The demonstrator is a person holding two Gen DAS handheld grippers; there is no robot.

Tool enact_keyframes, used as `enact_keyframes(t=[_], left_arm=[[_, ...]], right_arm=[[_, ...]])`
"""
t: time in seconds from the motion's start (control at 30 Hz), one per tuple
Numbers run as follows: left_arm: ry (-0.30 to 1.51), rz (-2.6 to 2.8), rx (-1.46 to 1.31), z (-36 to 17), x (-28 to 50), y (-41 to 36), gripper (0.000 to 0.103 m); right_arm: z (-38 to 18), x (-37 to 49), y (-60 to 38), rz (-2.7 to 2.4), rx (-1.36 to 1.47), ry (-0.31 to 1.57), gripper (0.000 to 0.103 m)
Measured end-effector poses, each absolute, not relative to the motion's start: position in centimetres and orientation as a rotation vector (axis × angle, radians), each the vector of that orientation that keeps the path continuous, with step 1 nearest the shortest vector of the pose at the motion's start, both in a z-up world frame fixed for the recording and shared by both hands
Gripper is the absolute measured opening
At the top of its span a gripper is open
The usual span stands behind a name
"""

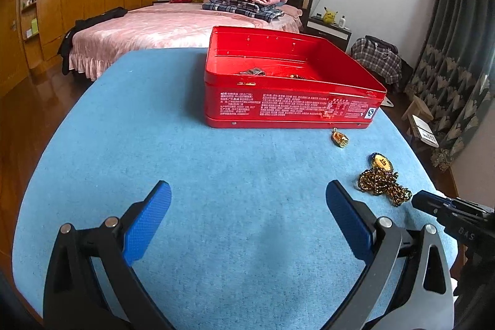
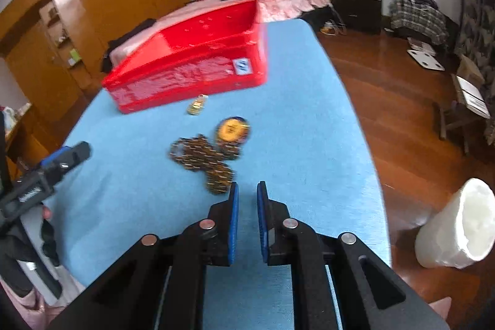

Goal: Organize jewelry

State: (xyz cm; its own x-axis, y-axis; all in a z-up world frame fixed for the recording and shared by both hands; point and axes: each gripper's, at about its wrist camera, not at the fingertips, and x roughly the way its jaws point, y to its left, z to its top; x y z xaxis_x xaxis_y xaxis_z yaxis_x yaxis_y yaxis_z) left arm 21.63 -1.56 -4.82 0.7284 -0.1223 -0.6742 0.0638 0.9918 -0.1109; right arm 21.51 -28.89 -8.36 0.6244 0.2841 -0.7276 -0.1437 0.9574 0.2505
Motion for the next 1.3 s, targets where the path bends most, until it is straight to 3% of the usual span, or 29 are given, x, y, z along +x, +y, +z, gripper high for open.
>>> enact_keyframes(t=[0.33,0.73,0.87,0.9,0.97,1.3], left_arm=[[0.75,-0.096,-0.092,-5.0,21.6,-1.1,0.097],[0.76,-0.099,-0.095,-5.3,21.7,-0.9,0.097],[0.76,-0.1,-0.091,-5.3,21.7,-1.0,0.097],[0.76,-0.1,-0.093,-5.3,21.7,-1.0,0.097],[0.762,-0.1,-0.094,-5.4,21.8,-1.0,0.097],[0.758,-0.097,-0.099,-5.3,21.7,-0.9,0.097]], right_arm=[[-8.7,21.7,-25.0,0.342,0.154,0.886,0.012],[-9.2,24.1,-28.3,0.213,0.209,0.869,0.014],[-8.8,23.5,-28.0,0.216,0.226,0.862,0.028],[-8.5,23.1,-27.8,0.216,0.235,0.852,0.044],[-8.3,22.8,-27.4,0.208,0.252,0.842,0.06],[-9.0,25.1,-26.2,0.187,0.235,0.842,0.06]])
